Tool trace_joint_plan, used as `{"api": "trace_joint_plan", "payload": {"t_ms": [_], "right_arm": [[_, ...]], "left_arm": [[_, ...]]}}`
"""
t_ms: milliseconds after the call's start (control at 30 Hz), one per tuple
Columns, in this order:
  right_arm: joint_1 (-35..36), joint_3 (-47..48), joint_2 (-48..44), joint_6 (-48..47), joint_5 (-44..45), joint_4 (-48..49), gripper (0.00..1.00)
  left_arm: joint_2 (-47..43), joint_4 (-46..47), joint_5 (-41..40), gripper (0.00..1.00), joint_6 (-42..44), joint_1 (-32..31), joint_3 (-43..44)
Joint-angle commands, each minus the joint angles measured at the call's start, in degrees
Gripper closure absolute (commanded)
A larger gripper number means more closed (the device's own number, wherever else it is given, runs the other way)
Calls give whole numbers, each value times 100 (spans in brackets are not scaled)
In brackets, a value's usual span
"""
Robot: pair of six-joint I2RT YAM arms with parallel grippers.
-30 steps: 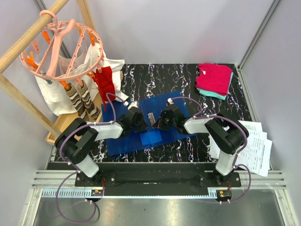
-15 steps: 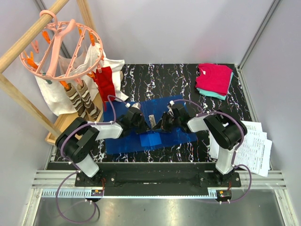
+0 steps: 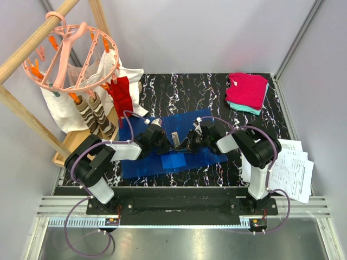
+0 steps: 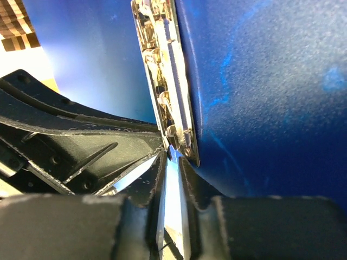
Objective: Put the files into the folder
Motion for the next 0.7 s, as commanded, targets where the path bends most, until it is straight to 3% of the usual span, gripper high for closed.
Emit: {"api": "trace_joint_plan", "payload": {"t_ms": [0, 167, 467, 667], "right_arm": [[-48, 83, 206, 43, -6, 234, 85], [-39, 171, 224, 35, -59, 261, 100], [-56, 285, -233, -431, 345, -740, 100], [-39, 215, -224, -598, 756, -1300, 100]], "left_arm": [[248, -1277, -427, 100, 235, -39, -366], [266, -1278, -488, 100, 288, -74, -375], [-243, -1769, -928, 100, 535, -320, 55], [493, -1919, -1208, 100, 166, -294, 110]]}}
